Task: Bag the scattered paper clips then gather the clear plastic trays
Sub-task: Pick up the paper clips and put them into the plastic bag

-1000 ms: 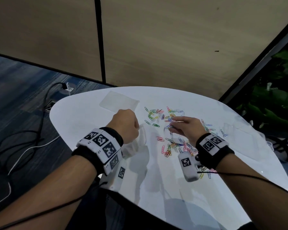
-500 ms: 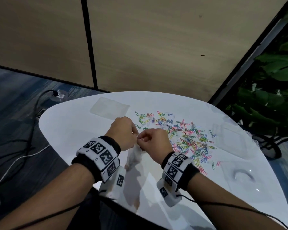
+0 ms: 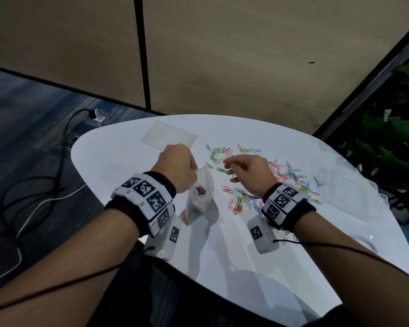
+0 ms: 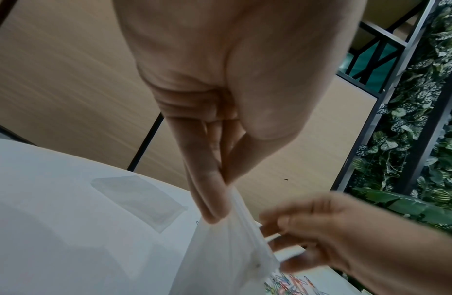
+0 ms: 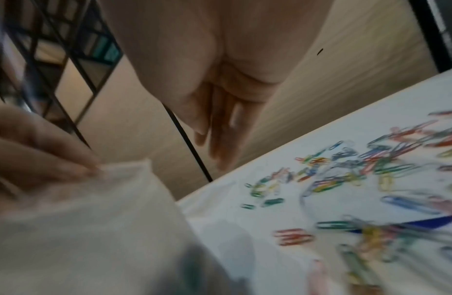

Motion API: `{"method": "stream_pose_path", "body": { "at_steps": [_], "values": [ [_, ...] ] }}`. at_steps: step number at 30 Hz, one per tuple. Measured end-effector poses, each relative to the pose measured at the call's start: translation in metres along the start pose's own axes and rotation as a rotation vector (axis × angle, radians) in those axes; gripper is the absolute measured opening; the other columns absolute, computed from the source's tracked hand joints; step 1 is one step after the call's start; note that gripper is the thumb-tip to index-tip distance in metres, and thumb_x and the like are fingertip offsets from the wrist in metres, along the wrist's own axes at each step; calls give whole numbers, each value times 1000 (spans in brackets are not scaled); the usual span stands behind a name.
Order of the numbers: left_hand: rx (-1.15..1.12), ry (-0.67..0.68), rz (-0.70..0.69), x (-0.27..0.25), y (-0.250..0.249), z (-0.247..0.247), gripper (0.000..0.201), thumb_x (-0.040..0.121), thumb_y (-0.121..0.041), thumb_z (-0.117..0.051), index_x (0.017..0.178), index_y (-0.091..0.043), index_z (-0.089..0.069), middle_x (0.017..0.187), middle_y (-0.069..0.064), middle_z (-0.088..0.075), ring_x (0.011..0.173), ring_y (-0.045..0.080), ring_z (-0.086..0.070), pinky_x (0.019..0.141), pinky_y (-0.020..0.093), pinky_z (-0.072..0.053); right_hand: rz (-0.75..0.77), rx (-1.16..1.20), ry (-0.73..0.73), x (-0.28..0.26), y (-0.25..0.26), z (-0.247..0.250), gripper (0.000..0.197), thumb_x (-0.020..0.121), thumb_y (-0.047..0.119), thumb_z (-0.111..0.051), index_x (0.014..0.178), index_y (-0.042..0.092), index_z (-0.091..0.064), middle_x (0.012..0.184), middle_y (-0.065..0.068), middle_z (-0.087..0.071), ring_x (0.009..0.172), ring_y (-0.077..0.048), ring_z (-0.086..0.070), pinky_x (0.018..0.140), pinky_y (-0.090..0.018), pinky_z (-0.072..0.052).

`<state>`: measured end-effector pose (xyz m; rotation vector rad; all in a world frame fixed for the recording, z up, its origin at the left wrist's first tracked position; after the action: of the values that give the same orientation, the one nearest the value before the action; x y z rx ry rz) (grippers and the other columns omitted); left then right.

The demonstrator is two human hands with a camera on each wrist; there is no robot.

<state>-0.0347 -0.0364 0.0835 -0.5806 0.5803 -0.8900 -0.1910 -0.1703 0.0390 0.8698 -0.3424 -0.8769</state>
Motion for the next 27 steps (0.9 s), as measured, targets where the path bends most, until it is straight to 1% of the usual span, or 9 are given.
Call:
{"method": "stream_pose_path", "body": {
  "at_steps": [4,6,10,13,16,19,22,24,27],
  "values": [
    [12,-5,14,-1,5,5,14,87,-5,-62,91,-8,-75,92,12,-74,84,30,-73,82,39,-62,54,-610,437,-2,-52,-47,57,101,33,-42,153,14,-25,161,-7,-21,148,-23,-23,120,-37,-23],
    [25,2,7,-1,4,6,16,86,-4,-60,91,-8,-75,93,12,-74,84,29,-73,82,38,-62,124,-828,566,-14,-70,-68,66,102,40,-36,155,13,-9,164,-10,0,151,-25,-8,121,-44,-18],
    [51,17,8,-1,2,6,20,84,0,-59,90,-8,-77,94,10,-74,84,28,-72,78,35,-62,241,-1064,566,-46,-98,-79,84,90,67,-6,155,13,4,162,-8,14,151,-25,5,122,-47,-7],
    [67,30,5,-4,-2,5,21,83,1,-60,88,-8,-78,93,9,-74,83,27,-72,77,34,-61,336,-1114,403,-62,-112,-64,81,90,67,6,155,18,-3,162,-3,6,150,-29,-1,118,-58,-8],
    [77,38,-8,-5,-7,2,19,84,-1,-60,90,-8,-77,96,10,-74,86,29,-73,81,36,-61,175,-1144,363,-58,-130,-36,65,96,56,-5,154,27,1,163,0,10,149,-36,2,114,-63,-15],
    [77,44,-12,-7,-11,-1,19,86,-2,-59,92,-7,-77,96,12,-73,86,30,-73,82,37,-61,160,-1114,363,-53,-134,-29,57,102,35,-23,154,22,-4,164,-6,-3,146,-45,-15,112,-56,-31],
    [84,44,-8,-7,-13,-1,21,87,-3,-57,92,-7,-77,94,12,-74,88,30,-73,85,37,-61,205,-1038,355,-48,-129,-34,54,99,9,-42,150,7,-25,158,-14,-24,142,-40,-31,101,-46,-46],
    [88,44,-6,-7,-15,-1,21,87,-3,-57,91,-9,-76,95,11,-74,90,29,-73,86,36,-60,292,-977,271,-43,-117,-35,33,94,7,-53,127,3,-56,132,-19,-56,117,-38,-56,83,-40,-54],
    [100,52,-15,-7,-19,-4,21,87,-3,-57,90,-9,-77,94,12,-75,90,29,-73,86,36,-60,275,-953,212,-35,-110,-30,16,93,8,-52,95,7,-69,94,-11,-65,85,-30,-62,69,-34,-48]
  ]
}}
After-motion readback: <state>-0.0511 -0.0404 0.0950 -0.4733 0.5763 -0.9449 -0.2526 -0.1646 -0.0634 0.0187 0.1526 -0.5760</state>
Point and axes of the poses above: each hand's wrist, its own x-axis towards the middle knuckle, its own z-axis out of the back of the hand, y = z × x, the point moved 5 cm from there along x, towards the middle knuckle
